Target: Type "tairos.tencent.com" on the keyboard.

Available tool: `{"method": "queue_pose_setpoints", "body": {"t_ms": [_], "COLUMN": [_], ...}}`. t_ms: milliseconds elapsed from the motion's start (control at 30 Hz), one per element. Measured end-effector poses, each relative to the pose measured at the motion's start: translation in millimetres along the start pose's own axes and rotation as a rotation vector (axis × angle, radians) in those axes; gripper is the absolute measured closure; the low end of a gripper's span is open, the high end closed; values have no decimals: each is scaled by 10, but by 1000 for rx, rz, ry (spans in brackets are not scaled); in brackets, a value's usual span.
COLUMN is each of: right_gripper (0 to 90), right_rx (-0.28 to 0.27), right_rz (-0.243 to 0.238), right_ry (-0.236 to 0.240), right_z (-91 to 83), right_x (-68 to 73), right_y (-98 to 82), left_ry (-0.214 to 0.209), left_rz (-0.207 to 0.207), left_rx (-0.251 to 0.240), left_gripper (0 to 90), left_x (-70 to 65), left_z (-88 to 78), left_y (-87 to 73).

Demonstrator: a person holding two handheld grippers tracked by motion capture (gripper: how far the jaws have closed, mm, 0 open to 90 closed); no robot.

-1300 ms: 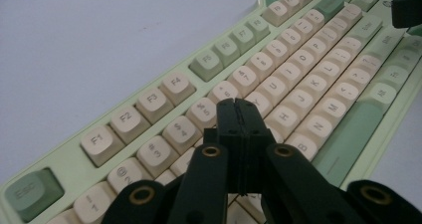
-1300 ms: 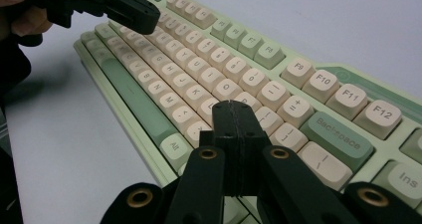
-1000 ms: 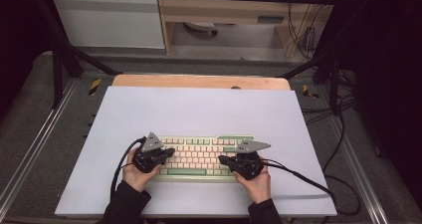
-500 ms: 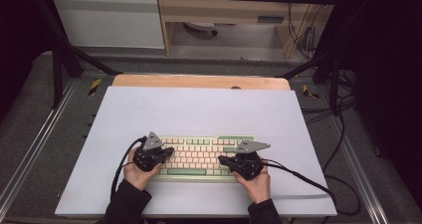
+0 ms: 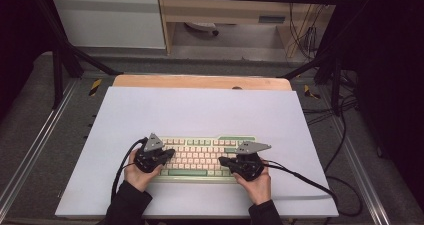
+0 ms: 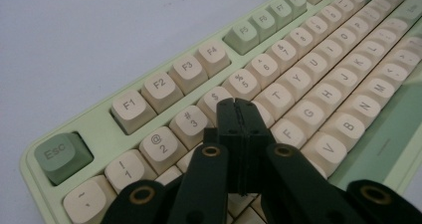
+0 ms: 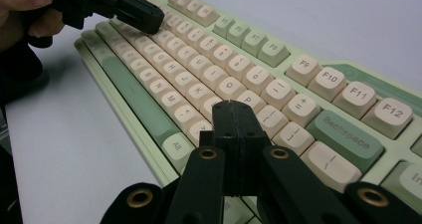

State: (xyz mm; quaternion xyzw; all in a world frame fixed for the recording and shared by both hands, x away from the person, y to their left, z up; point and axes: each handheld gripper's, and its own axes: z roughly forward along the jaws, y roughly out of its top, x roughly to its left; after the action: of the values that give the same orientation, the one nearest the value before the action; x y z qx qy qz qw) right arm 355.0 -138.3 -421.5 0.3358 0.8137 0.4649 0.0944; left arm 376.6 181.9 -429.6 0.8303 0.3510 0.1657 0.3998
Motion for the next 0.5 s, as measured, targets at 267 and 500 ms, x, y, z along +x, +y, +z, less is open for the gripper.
{"method": "queue_pose_setpoints", "body": {"t_ms": [267, 500], "right_gripper": [900, 900], "right_rx": [-13, -10], "right_rz": [18, 10], "right_ry": [18, 24], "right_z": [28, 81], "right_x": [12, 56], "right_y": [8, 57], "left_ry": [4, 14], "left_rz": [3, -11], "left_rx": [-23, -33], "left_gripper": [899, 899], "left_x": [33, 103], "left_z": [-190, -338], "left_y": [-32, -132]}}
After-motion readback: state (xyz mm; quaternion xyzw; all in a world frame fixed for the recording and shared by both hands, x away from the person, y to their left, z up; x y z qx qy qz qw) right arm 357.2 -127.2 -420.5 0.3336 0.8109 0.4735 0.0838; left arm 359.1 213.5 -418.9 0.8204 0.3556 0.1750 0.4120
